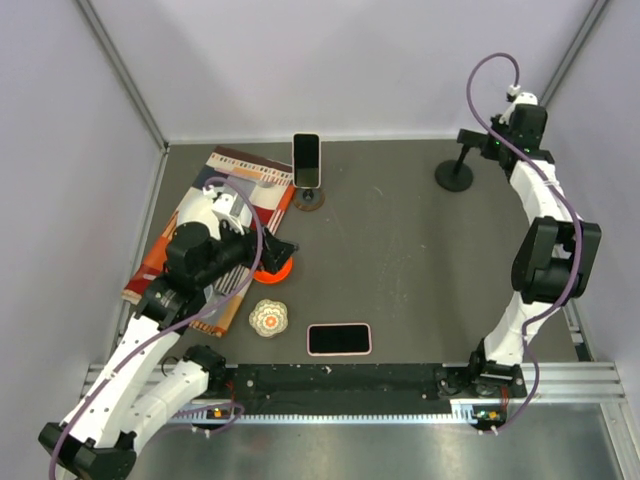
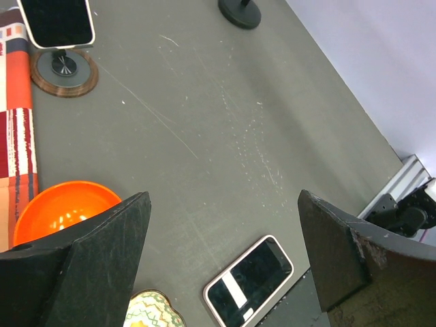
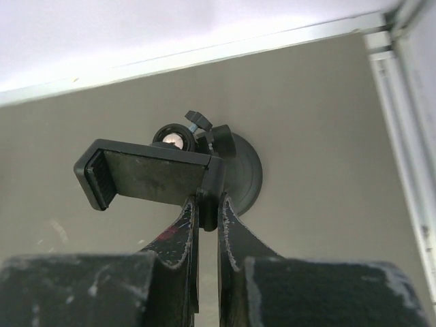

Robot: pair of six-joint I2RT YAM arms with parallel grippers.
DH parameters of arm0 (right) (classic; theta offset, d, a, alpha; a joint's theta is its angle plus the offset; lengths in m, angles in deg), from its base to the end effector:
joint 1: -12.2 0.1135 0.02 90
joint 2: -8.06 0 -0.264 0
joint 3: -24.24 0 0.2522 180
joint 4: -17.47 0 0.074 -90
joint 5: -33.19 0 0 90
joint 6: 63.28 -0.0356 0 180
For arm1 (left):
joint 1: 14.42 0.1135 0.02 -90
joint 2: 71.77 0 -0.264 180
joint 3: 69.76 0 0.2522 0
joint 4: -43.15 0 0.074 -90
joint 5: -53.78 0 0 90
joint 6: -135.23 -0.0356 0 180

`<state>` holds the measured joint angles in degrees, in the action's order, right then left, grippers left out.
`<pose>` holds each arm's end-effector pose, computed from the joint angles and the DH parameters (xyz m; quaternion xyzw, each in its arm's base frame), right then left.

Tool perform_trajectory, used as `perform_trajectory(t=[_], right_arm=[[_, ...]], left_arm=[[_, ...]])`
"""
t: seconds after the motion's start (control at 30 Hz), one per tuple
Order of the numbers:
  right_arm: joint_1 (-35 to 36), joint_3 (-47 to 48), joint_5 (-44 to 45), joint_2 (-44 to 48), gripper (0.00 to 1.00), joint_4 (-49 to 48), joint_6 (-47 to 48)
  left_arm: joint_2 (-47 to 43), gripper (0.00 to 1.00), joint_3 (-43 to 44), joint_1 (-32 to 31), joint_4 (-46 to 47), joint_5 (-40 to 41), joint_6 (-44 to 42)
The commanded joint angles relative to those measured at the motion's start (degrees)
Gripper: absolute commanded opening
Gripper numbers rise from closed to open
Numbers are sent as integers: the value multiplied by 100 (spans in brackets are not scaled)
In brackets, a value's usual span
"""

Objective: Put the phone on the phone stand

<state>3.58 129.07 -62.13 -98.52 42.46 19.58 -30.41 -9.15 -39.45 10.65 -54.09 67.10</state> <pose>0.4406 -0.0635 0.3096 0.0925 0.8458 0.0327 0.5243 0.1448 -0.0797 0.3464 0.1177 0.7715 -0.3558 0.5142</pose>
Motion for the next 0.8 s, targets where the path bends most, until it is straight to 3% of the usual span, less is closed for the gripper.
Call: perform_trajectory(t=[0.0, 0.3, 0.53, 0.63, 0.77], right_arm=[[396, -194, -531, 832, 0, -472, -297], [1607, -1196, -154, 2273, 0, 318, -244], [2873, -2330, 514, 3179, 0, 548, -885], [3793, -2541, 1406, 3346, 0, 521, -921], [4509, -2673, 2403, 3293, 0, 495, -921]], left_arm=[[-59, 94, 245, 25, 143, 222, -104], [161, 93, 167, 25, 379, 82, -25], [425, 93, 149, 25, 705, -102, 63], [495, 93, 105, 16, 828, -208, 142], [513, 92, 26, 25, 925, -357, 274]])
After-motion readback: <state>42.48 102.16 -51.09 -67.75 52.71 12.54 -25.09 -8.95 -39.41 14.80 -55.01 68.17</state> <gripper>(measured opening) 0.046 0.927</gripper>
